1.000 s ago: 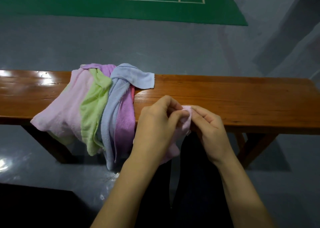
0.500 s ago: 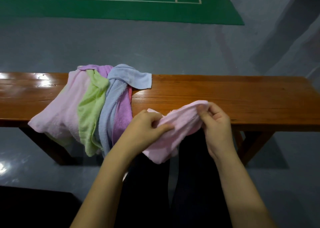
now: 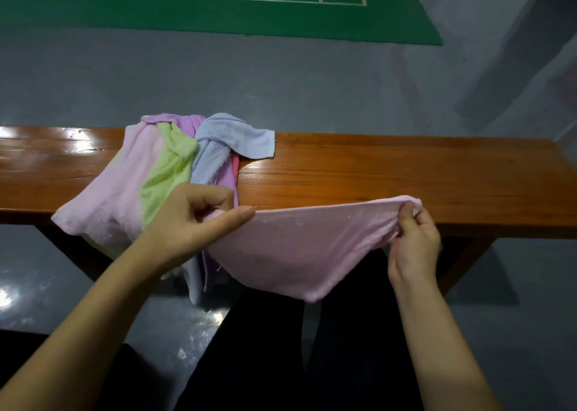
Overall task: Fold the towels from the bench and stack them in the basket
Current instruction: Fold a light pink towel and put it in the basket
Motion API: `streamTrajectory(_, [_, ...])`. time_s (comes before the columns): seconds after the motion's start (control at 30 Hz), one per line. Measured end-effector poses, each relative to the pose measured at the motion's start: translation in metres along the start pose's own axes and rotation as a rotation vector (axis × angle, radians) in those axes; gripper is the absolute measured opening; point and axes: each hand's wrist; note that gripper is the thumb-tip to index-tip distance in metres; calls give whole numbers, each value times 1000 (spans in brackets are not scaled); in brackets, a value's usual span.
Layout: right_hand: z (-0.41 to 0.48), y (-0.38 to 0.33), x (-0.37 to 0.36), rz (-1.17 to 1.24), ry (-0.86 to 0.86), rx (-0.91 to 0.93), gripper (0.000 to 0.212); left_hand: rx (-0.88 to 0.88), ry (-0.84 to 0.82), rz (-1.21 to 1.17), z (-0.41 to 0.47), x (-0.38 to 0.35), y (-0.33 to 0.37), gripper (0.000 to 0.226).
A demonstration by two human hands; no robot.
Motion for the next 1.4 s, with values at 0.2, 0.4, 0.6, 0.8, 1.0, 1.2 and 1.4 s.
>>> streamTrajectory(0.2, [9, 0, 9, -48, 52, 88, 19, -85, -100, 749, 4, 42, -12, 36])
streamTrajectory(0.4, [9, 2, 0, -61, 23, 132, 20, -98, 34, 996, -2, 48, -12, 44])
streamTrajectory(0.6, [10, -7, -9, -100, 8, 183, 20, -73, 119, 993, -2, 43, -12, 16])
streamTrajectory(0.8, [12, -18, -8, -112, 30, 233, 23, -86, 125, 920, -4, 31, -1, 13])
streamTrajectory(1.0, [10, -24, -11, -143, 41, 242, 21, 96, 294, 387, -4, 33, -8, 20])
streamTrajectory(1.2, [15, -35, -17, -158, 20, 293, 21, 126, 257, 613, 4, 49, -22, 13])
streamTrajectory(1.4, [14, -102, -33, -118, 60, 504, 30, -191, 550, 143, 35, 64, 31, 28])
Point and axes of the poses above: each hand's wrist, its own z-axis towards the middle knuckle, its own x-axis out of the back of the hand, y = z × x, and after that the axes turned 14 degrees about -z, right-handed
